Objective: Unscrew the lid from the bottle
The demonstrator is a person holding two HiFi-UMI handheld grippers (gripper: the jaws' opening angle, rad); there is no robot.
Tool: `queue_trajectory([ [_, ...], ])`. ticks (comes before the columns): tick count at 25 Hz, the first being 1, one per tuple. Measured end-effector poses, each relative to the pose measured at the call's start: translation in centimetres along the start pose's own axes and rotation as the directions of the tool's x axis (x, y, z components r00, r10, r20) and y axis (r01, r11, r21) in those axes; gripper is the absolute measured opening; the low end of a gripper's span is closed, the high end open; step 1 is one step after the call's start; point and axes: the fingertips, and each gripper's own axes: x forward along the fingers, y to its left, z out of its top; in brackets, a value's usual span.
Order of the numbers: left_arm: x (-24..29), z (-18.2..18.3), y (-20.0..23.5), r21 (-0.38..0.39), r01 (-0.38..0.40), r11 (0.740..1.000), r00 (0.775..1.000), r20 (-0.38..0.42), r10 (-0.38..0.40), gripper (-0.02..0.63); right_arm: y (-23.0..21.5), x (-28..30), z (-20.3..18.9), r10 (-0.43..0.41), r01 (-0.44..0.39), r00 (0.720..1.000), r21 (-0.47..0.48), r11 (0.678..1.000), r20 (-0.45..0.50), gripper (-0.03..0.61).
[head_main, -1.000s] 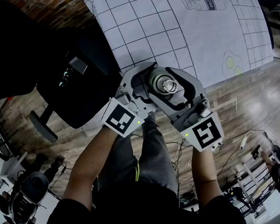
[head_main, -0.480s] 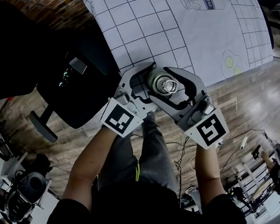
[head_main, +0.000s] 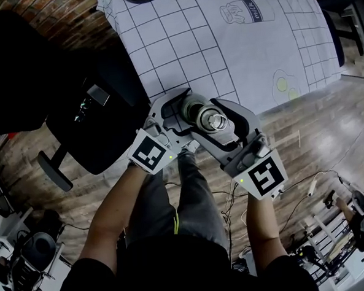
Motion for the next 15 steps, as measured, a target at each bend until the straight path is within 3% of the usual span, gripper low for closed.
queue_trajectory([
  [5, 0.1, -0.8, -0.4, 0.057, 0.039, 0.998, 0.998, -0.05, -0.036, 0.392, 0.0, -1.5, 0.8, -0.048, 0.048, 0.999, -0.001, 0.999, -0.025, 0.264],
  [15, -1.6, 1.4, -1.3, 0.054, 0.015, 0.998, 0.997, -0.073, -0.011, 0.405, 0.1, -3.9, 4.1, -0.156, 0.156, 0.988, 0.03, 0.987, 0.002, 0.264],
])
